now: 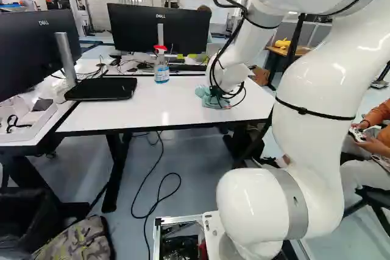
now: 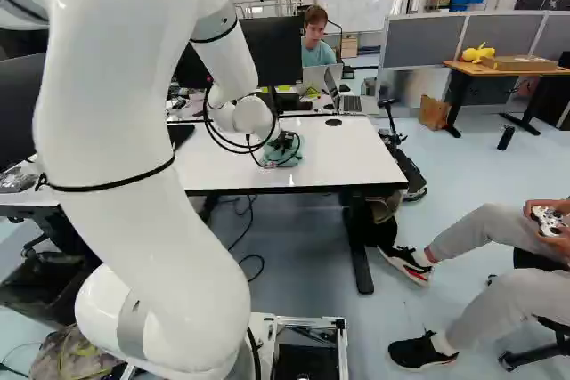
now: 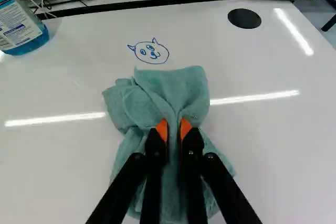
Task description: Clean the table with the green towel
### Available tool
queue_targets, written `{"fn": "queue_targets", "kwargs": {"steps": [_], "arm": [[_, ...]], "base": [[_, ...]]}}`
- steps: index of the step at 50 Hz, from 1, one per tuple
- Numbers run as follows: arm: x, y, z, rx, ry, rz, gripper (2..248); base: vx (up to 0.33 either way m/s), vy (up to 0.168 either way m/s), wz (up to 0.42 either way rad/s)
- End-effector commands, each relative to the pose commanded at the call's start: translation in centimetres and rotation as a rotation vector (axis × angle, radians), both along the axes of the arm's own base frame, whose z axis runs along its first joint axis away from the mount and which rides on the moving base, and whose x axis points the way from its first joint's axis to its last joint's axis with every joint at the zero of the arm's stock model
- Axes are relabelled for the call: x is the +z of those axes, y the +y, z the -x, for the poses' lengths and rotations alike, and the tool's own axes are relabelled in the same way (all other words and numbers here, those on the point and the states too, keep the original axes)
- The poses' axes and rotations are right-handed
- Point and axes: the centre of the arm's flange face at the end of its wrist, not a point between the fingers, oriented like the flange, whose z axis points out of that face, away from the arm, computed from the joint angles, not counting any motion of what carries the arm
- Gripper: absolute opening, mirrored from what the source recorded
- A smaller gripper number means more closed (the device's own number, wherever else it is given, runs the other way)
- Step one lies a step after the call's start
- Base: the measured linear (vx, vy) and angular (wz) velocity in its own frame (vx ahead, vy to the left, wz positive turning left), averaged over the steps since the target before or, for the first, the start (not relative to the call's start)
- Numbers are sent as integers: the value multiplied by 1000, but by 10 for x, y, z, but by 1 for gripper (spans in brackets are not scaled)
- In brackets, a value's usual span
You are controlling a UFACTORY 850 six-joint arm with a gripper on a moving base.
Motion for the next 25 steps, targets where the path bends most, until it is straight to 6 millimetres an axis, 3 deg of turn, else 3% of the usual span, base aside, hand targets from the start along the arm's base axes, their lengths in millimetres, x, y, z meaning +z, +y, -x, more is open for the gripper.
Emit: {"fn": "queue_targets", "kwargs": {"steps": [13, 25], "arm": [[0, 19, -4, 40, -1, 0, 48], [0, 36, 7, 73, 3, 0, 48]], "base": [[0, 0, 0], [0, 0, 0]]}}
